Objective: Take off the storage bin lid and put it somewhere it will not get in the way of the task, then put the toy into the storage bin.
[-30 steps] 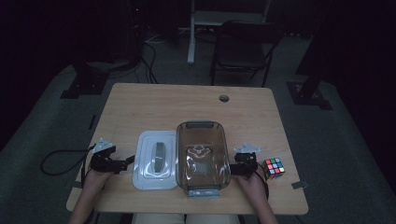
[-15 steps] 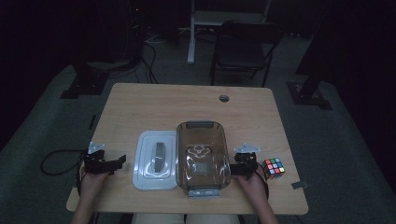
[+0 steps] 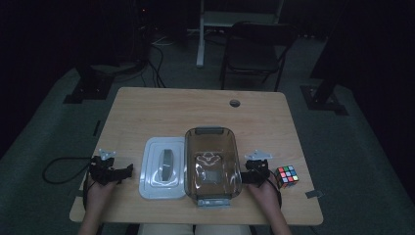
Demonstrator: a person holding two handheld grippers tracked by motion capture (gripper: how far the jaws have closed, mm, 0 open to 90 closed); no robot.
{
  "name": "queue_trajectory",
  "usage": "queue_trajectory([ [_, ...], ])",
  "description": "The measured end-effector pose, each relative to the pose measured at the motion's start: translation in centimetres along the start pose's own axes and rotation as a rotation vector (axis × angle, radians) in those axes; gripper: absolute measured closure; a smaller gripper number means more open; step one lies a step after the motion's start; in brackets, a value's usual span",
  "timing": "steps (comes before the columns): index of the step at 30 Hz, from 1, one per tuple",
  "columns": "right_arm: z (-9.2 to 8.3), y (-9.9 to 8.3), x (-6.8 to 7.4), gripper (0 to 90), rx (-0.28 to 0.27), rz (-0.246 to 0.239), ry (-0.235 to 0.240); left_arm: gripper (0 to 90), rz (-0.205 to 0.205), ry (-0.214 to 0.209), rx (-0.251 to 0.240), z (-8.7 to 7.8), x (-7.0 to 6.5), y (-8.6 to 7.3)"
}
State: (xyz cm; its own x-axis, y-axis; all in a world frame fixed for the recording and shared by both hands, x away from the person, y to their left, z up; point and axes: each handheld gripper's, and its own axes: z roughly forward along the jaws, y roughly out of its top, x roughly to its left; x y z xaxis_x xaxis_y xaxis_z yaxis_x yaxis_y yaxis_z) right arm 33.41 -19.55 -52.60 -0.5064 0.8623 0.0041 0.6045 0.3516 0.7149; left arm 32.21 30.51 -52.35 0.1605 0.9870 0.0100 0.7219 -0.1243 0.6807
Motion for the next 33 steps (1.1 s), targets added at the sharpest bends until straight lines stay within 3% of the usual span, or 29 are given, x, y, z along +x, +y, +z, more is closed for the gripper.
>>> queue_trajectory([
  [13, -0.3, 0.1, 0.4, 13.8, 0.027, 0.0, -0.001, 0.6, 0.005, -0.005, -0.004, 0.0, -0.3, -0.1],
  [17, -0.5, 0.3, 0.2, 14.0, 0.049, 0.023, -0.003, 0.6, 0.004, -0.004, -0.003, 0.0, -0.3, -0.1],
  [19, -0.7, 0.3, 0.0, 14.0, 0.043, 0.038, 0.004, 0.6, 0.004, -0.004, -0.003, 0.0, -0.3, -0.1],
  [24, -2.1, 0.6, 0.2, 14.1, 0.017, 0.005, -0.029, 0.6, 0.004, -0.004, -0.004, 0.0, -0.3, -0.1],
  [32, -4.2, 1.1, -0.3, 14.1, -0.032, 0.025, -0.051, 0.6, 0.008, -0.009, -0.005, 0.0, -0.3, -0.1],
  [33, -5.2, 1.3, -0.6, 14.1, -0.059, 0.038, -0.058, 0.6, 0.008, -0.008, -0.005, 0.0, -0.3, -0.1],
])
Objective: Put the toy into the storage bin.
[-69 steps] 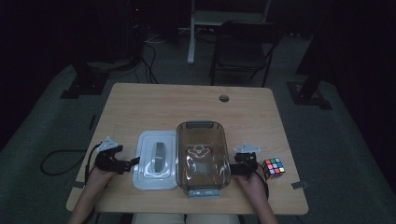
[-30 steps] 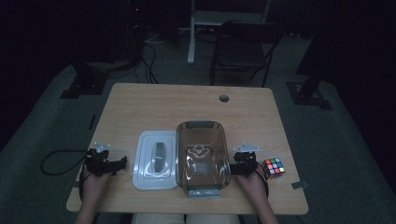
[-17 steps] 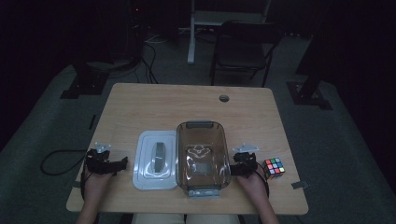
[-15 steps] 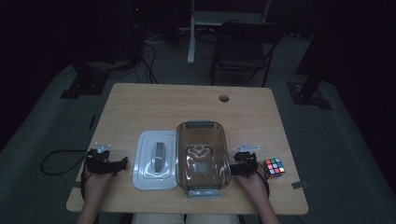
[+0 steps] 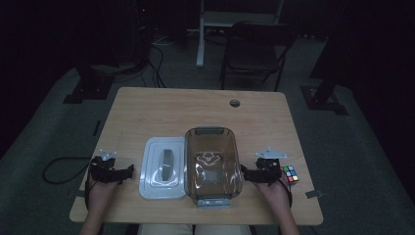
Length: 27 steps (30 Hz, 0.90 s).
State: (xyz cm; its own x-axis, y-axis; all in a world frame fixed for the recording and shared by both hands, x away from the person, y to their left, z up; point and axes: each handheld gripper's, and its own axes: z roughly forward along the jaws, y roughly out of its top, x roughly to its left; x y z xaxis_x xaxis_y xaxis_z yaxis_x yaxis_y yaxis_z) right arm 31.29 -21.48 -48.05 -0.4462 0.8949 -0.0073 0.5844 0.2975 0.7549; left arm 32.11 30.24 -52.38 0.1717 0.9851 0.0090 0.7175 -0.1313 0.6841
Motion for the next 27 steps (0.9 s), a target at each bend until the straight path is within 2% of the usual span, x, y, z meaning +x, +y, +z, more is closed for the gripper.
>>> queue_trajectory([
  [2, -0.3, 0.1, -0.1, 14.1, -0.009, 0.002, -0.006, 0.6, 0.0, 0.0, 0.0, 0.0, 0.0, 0.0],
  [4, -1.9, 0.4, -0.8, 14.1, -0.046, 0.014, -0.027, 0.6, 0.0, 0.0, 0.0, 0.0, 0.0, 0.0],
  [6, -2.2, 0.4, -1.0, 14.0, -0.051, 0.017, -0.032, 0.6, 0.0, 0.0, 0.0, 0.0, 0.0, 0.0],
  [12, -4.0, 0.3, -3.0, 13.6, -0.081, 0.05, -0.099, 0.6, 0.0, 0.0, 0.0, 0.0, 0.0, 0.0],
  [15, -4.8, 0.0, -4.1, 13.6, -0.089, 0.068, -0.116, 0.6, 0.0, 0.0, 0.0, 0.0, 0.0, 0.0],
  [20, -5.7, -0.8, -5.3, 13.7, -0.096, 0.076, -0.173, 0.6, 0.0, 0.0, 0.0, 0.0, 0.0, 0.0],
  [23, -6.1, -1.6, -6.2, 13.7, -0.105, 0.11, -0.198, 0.7, 0.0, 0.0, 0.0, 0.0, 0.0, 0.0],
  [27, -6.3, -2.8, -6.8, 13.6, -0.09, 0.142, -0.194, 0.6, 0.0, 0.0, 0.0, 0.0, 0.0, 0.0],
])
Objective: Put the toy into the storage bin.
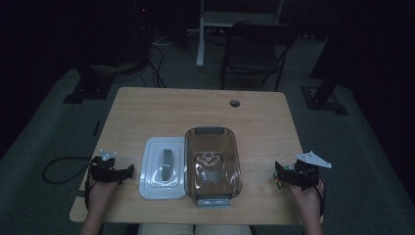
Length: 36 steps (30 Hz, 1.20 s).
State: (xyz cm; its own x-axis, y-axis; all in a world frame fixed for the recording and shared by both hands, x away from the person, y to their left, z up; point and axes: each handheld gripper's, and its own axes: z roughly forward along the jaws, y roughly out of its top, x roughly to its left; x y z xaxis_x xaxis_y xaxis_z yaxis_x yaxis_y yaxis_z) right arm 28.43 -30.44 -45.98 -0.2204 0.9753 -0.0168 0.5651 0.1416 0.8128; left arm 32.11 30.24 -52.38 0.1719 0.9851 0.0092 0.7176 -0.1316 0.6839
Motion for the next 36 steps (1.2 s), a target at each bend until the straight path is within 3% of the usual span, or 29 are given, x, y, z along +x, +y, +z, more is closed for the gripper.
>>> queue_trajectory([
  [9, 0.0, -2.7, -0.6, 13.7, 0.052, 0.029, 0.0, 0.6, 0.0, 0.0, 0.0, 0.0, 0.0, 0.0],
  [17, 0.6, -5.1, -0.9, 16.1, 0.097, 0.053, 0.03, 0.6, 0.0, 0.0, 0.0, 0.0, 0.0, 0.0],
  [32, 1.5, -6.4, -1.0, 25.0, 0.137, 0.076, 0.046, 0.6, 0.0, 0.0, 0.0, 0.0, 0.0, 0.0],
  [36, 1.6, -6.3, -0.7, 31.7, 0.144, 0.052, 0.05, 0.6, 0.0, 0.0, 0.0, 0.0, 0.0, 0.0],
])
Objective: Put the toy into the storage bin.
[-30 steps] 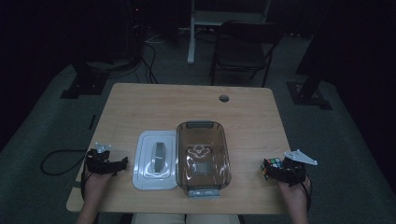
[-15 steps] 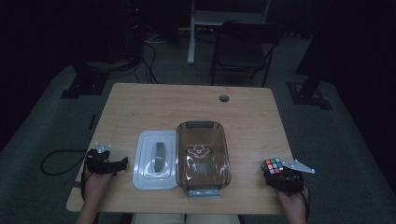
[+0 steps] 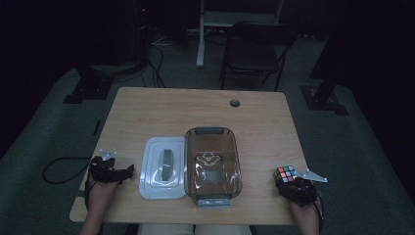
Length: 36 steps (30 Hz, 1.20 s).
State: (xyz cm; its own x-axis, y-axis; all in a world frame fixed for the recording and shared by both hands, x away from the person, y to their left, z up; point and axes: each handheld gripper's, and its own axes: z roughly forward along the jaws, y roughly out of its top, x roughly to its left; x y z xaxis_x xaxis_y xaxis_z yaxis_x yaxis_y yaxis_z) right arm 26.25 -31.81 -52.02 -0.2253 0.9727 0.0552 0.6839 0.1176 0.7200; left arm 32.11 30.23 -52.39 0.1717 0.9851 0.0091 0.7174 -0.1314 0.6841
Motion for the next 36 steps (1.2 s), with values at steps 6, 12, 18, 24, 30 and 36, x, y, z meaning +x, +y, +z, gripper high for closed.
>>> queue_trajectory([
  [6, 0.0, 0.3, -0.1, 33.9, 0.005, -0.014, -0.005, 0.6, 0.0, 0.0, 0.0, 0.0, 0.0, 0.0],
  [12, -0.8, 0.9, -0.5, 34.0, -0.018, -0.009, 0.005, 0.6, 0.001, -0.001, 0.0, 0.0, 0.0, 0.0],
  [18, -2.2, 2.3, -0.5, 34.0, -0.064, -0.025, 0.019, 0.6, 0.002, -0.002, 0.0, 0.0, 0.0, 0.0],
  [24, -3.7, 4.3, 0.1, 34.0, -0.126, -0.051, 0.058, 0.6, 0.002, -0.002, 0.0, 0.0, 0.0, 0.0],
  [30, -4.8, 6.7, 1.4, 34.0, -0.172, -0.112, 0.095, 0.6, 0.002, -0.002, 0.0, 0.0, 0.0, 0.0],
  [36, -5.6, 8.1, 3.0, 34.0, -0.193, -0.175, 0.158, 0.6, 0.002, -0.002, 0.0, 0.0, 0.0, 0.0],
])
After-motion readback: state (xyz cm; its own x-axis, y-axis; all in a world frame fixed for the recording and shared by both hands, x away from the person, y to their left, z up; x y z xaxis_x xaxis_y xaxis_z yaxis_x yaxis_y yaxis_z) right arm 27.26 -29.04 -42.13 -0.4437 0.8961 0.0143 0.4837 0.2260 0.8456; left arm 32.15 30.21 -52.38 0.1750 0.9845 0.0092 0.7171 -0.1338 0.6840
